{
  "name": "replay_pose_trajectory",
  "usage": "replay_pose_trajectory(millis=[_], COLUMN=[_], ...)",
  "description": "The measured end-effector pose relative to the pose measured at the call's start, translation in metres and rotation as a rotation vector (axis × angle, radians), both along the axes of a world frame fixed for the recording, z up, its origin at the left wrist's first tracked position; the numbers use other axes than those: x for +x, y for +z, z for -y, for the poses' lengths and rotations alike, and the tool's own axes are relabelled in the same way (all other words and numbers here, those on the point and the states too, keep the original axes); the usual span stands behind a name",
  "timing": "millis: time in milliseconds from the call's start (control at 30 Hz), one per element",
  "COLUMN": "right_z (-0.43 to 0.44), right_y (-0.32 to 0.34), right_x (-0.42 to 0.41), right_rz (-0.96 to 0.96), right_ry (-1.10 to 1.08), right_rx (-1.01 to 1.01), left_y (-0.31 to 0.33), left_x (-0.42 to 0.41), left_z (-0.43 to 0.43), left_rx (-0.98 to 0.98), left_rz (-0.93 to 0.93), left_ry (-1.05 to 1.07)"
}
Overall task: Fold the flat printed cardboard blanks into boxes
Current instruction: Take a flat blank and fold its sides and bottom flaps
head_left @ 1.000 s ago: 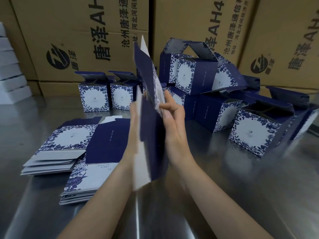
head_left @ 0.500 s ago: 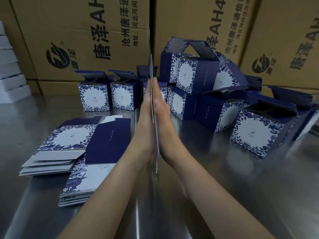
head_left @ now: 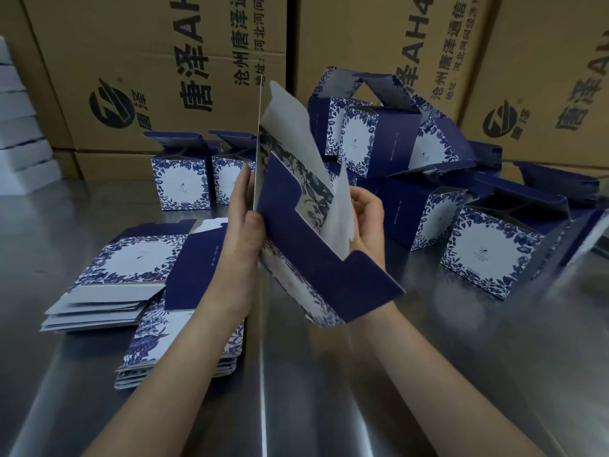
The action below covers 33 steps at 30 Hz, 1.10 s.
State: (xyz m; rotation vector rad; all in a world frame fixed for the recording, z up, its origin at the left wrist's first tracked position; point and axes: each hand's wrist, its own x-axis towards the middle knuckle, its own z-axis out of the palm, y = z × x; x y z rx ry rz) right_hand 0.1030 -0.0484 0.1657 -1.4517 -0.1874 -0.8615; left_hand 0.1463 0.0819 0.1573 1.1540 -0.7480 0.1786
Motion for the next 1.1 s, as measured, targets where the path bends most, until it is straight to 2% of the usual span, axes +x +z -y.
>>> replay_pose_trajectory(millis=[100, 233, 533, 867, 1100], right_z=[0.013, 0.025, 0.029, 0.038, 0.038], right_y=[-0.002, -0.007, 0.001, 0.001, 0.000], right_x=[0.000, -0.004, -0.012, -0.012, -0.014], right_rz=[-0.010, -0.069, -0.132, -0.097, -0.077], right_ry=[0.030, 0.114, 0.305, 0.211, 0.053], right_rx=[0.074, 0.129, 0.086, 0.098, 0.085], left_y=[-0.007, -0.015, -0.016, -0.021, -0.019], left_x=[0.002, 0.000, -0.012, -0.014, -0.017], left_z=[-0.007, -0.012, -0.007, -0.006, -0.010], left_rx=[0.059, 0.005, 0.045, 0.106, 0.156], left_rz=[0.036, -0.042, -0.127, -0.094, 0.026], left_ry=[0.097, 0.156, 0.216, 0.259, 0.330])
